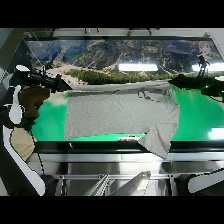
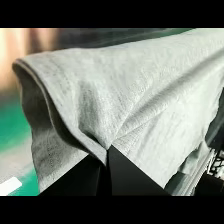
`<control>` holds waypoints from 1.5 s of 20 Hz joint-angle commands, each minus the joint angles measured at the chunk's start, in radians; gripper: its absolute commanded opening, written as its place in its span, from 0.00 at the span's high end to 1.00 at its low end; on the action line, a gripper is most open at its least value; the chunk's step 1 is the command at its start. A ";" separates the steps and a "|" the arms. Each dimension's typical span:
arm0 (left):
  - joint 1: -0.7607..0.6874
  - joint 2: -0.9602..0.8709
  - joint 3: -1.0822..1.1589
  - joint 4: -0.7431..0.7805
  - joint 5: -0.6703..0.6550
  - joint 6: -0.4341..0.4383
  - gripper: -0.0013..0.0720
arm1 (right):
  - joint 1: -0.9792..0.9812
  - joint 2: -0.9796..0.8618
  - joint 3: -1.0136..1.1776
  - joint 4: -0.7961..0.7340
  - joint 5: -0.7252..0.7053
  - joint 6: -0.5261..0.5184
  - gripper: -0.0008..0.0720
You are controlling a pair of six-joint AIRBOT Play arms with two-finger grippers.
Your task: Fold the shirts.
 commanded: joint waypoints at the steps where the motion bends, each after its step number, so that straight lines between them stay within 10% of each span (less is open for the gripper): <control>1: -0.025 -0.002 0.007 0.056 -0.005 -0.021 0.97 | -0.006 -0.004 0.000 -0.111 0.021 0.023 0.97; 4: -0.047 -0.002 0.007 0.123 0.001 -0.022 0.96 | 0.001 -0.017 0.000 -0.116 0.021 0.034 0.96; 6: -0.052 0.002 0.007 0.137 -0.005 -0.026 0.62 | 0.002 -0.019 0.000 -0.126 0.042 0.035 0.67; 18: 0.063 0.369 -0.249 0.355 -0.129 -0.072 0.62 | -0.214 0.249 -0.157 -0.505 0.436 0.433 0.62; 22: 0.071 0.581 -0.739 0.370 0.086 -0.025 0.62 | -0.264 0.453 -0.531 -0.581 0.382 0.593 0.28; 30: 0.059 0.638 -1.069 0.370 0.209 -0.025 0.62 | -0.085 0.477 -0.880 -0.421 0.136 0.534 0.38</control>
